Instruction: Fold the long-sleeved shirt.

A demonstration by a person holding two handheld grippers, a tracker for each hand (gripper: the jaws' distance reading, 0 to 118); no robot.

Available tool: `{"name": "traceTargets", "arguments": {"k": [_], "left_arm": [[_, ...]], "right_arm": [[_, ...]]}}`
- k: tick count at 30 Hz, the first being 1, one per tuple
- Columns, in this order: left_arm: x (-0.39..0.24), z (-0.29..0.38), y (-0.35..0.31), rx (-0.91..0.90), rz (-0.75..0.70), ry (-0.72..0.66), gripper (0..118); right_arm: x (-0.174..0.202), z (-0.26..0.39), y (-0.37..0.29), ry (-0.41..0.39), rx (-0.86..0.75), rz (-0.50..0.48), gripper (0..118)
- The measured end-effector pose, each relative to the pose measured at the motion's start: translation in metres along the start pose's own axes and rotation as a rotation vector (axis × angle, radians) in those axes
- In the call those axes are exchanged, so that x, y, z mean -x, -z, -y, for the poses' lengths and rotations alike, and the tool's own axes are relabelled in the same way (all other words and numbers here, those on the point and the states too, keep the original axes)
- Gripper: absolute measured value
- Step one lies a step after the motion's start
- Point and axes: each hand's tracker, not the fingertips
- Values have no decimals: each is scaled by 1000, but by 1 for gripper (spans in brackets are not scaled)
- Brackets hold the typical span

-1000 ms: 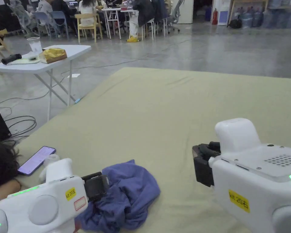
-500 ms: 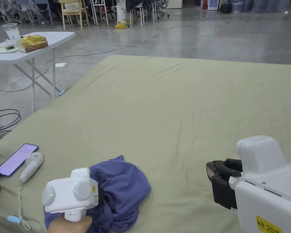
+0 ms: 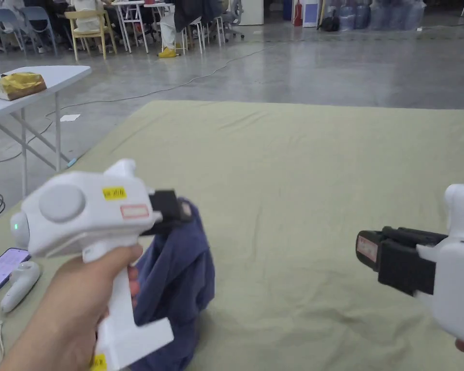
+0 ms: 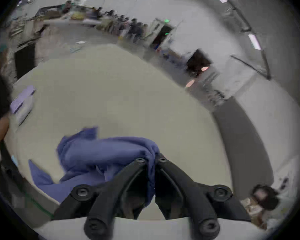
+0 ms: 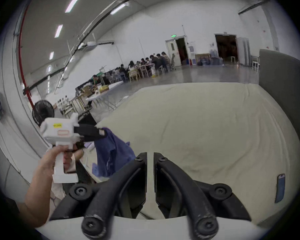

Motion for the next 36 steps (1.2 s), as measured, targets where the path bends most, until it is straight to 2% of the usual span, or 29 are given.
{"name": "traceTargets", "arguments": {"k": [6, 9, 11, 13, 16, 22, 24, 25, 26, 27, 28, 29, 32, 34, 35, 36], "left_arm": [[-153, -53, -32, -79, 272, 172, 0], [-222, -42, -28, -70, 340, 259, 0], [-251, -22, -8, -16, 334, 320, 0], [-258, 2, 33, 50, 300, 351, 0], [-259, 75, 105, 216, 214, 371, 0], [-214, 249, 241, 583, 116, 183, 0], [-193, 284, 266, 657, 116, 40, 1], [-190, 290, 271, 670, 103, 9, 13], [-191, 286, 271, 688, 107, 3, 55], [-195, 275, 265, 658, 158, 19, 92], [-199, 258, 245, 574, 214, 46, 110], [-202, 239, 231, 497, 240, 74, 113], [-189, 183, 170, 292, 275, 155, 112], [-171, 166, 134, 254, 181, 255, 107], [-159, 166, 116, 213, 45, 295, 88], [-142, 171, 103, 175, -55, 322, 46]], "right_arm": [[-23, -28, -58, 47, -153, 26, 5], [-35, -40, -87, 44, -234, 83, 5], [-43, -45, -101, 37, -272, 121, 5], [-51, -46, -113, 30, -314, 162, 5], [-65, -40, -125, 27, -365, 251, 5], [-96, -6, -122, 10, -279, 368, 5], [-104, 7, -117, -11, -237, 402, 5], [-106, 11, -115, -14, -226, 405, 5], [-109, 15, -114, -17, -214, 407, 5], [-111, 17, -112, -19, -208, 400, 5], [-111, 19, -112, -20, -209, 396, 5], [-112, 20, -111, -20, -212, 392, 5], [-112, 22, -109, 2, -237, 357, 5], [-110, 29, -104, 6, -237, 327, 5], [-108, 34, -100, 2, -222, 317, 5], [-106, 41, -93, -6, -191, 324, 5]]}}
